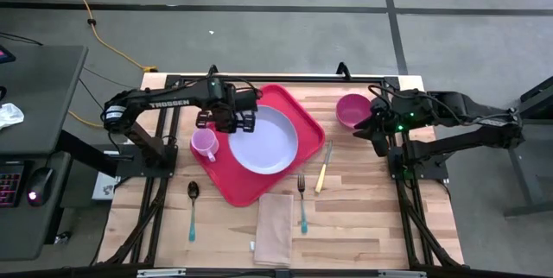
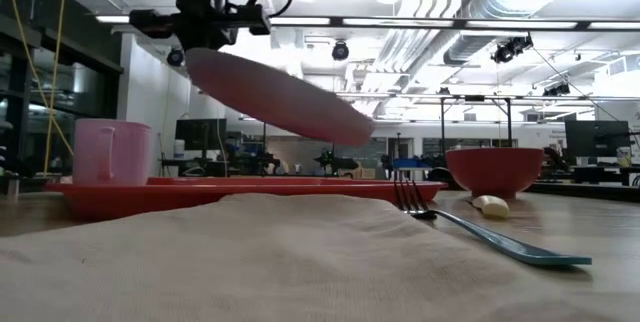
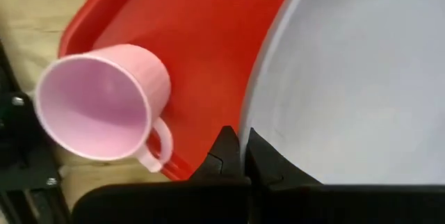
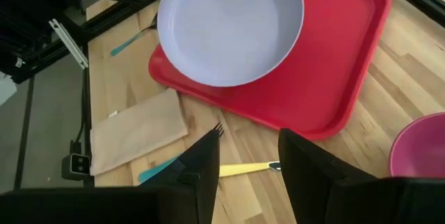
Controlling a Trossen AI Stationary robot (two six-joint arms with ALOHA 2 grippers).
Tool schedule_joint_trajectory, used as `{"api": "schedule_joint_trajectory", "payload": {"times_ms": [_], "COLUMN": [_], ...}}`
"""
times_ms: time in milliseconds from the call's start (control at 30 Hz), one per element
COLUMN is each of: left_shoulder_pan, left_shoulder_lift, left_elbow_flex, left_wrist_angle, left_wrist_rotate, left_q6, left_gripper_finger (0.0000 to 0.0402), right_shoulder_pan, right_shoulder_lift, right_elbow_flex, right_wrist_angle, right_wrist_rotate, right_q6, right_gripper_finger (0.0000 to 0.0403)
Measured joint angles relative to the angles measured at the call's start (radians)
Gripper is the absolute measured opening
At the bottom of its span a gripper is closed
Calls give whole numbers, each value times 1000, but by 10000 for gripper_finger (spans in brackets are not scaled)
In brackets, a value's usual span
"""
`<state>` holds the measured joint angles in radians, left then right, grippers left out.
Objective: Set up tray
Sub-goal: Put the purple plate to the right of the light pink mug on the red serving tray
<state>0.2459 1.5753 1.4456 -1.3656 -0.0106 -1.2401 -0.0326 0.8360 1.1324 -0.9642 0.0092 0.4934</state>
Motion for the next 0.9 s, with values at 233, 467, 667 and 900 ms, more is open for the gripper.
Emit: {"api": "schedule_joint_trajectory", "payload": {"times_ms": [233,467,667,900], "left_shoulder_pan": [40,42,42,42], "left_shoulder_lift": [0,-1,0,0], "left_elbow_flex": [0,-59,-118,-175], "left_wrist_angle": [7,62,157,173], "left_wrist_rotate": [-30,-27,-24,0], "left_q6": [58,64,65,65], "left_gripper_finger": [14,14,14,14], "right_shoulder_pan": [0,0,0,0], "right_shoulder_lift": [0,2,2,2], "right_elbow_flex": [0,0,0,0], "right_wrist_angle": [0,1,2,2], "right_wrist_rotate": [12,30,45,45], "right_q6": [4,21,23,30], "right_gripper_finger": [126,126,126,126]}}
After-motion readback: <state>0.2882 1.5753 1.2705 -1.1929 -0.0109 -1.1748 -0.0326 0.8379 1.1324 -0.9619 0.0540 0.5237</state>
